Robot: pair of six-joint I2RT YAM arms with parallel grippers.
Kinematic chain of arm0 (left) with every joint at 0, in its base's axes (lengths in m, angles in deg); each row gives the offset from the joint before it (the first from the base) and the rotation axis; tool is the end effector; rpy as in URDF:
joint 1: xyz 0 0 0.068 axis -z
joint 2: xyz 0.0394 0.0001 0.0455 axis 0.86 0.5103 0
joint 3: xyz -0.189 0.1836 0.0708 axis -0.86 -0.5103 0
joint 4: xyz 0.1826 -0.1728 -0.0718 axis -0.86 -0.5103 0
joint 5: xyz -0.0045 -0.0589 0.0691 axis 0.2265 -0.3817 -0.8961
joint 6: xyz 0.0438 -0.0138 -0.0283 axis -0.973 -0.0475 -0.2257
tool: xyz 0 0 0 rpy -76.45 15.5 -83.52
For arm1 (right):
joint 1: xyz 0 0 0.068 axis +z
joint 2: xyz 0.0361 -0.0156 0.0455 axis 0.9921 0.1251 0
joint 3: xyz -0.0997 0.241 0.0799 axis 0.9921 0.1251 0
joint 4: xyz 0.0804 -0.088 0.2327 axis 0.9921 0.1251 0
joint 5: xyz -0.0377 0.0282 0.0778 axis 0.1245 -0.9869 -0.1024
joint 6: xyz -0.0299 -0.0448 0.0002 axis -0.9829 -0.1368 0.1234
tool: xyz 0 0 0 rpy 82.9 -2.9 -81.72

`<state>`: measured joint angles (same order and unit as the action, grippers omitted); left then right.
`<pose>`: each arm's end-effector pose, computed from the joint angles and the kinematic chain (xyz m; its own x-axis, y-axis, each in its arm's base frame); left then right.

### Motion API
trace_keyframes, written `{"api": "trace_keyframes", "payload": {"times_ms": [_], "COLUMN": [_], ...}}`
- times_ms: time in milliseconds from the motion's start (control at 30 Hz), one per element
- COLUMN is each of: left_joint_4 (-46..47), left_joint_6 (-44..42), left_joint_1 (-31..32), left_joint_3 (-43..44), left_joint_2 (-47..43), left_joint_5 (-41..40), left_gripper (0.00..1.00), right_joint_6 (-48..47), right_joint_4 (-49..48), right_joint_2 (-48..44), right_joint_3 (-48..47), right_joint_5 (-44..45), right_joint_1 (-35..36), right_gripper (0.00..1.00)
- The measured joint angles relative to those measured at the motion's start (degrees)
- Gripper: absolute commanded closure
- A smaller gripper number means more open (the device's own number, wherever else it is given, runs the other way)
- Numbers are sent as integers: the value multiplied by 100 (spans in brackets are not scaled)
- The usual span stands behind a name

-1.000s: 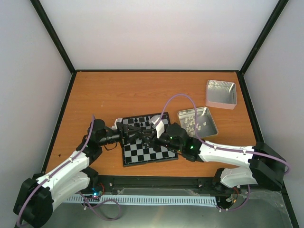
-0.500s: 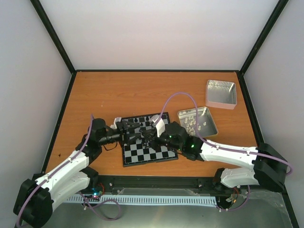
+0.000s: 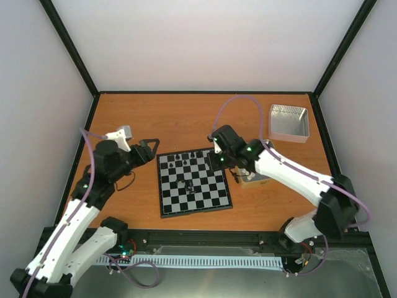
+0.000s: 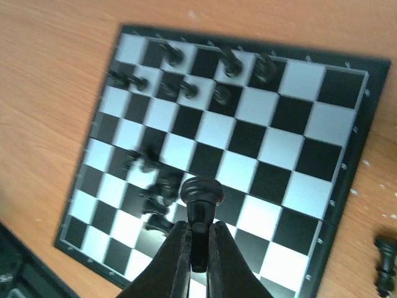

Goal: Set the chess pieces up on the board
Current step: Place the chess piece on the chessboard.

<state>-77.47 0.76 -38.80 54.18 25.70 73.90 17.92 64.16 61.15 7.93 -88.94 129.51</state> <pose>0.1546 -0.0673 0.2979 -0.6593 -0.5651 -0.4960 0.0608 0.6174 -0.7843 0.1978 0.2153 0.2819 -0.8102 -0.2067 -0.5484 -0.4549 0.8118 0.3662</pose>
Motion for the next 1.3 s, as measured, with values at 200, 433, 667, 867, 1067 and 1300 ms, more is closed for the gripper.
{"api": "trace_keyframes", "payload": {"times_ms": [200,433,667,867,1067,1300], "left_joint_4": [-761,-905,-955,-944,-944,-944], "left_joint_6": [-1886,-2677,-2837,-2861,-2863,-2863], "left_joint_1": [0,0,0,0,0,0], "left_joint_3": [728,144,-96,-98,-101,-105], "left_joint_2": [-597,-1193,-1561,-1639,-1663,-1676], "left_joint_5": [-966,-1029,-1132,-1200,-1261,-1294], "left_gripper": [23,23,23,22,22,22], "right_joint_6": [-208,-479,-621,-763,-844,-896], "right_joint_4": [1480,2387,2953,3193,3289,3309], "right_joint_2": [1567,3217,3939,4452,4706,4894], "right_joint_3": [-1386,-2966,-3641,-4172,-4347,-4448], "right_joint_5": [87,229,313,378,428,481], "right_joint_1": [-310,-529,-664,-710,-778,-848], "right_gripper": [97,97,97,96,96,95]}}
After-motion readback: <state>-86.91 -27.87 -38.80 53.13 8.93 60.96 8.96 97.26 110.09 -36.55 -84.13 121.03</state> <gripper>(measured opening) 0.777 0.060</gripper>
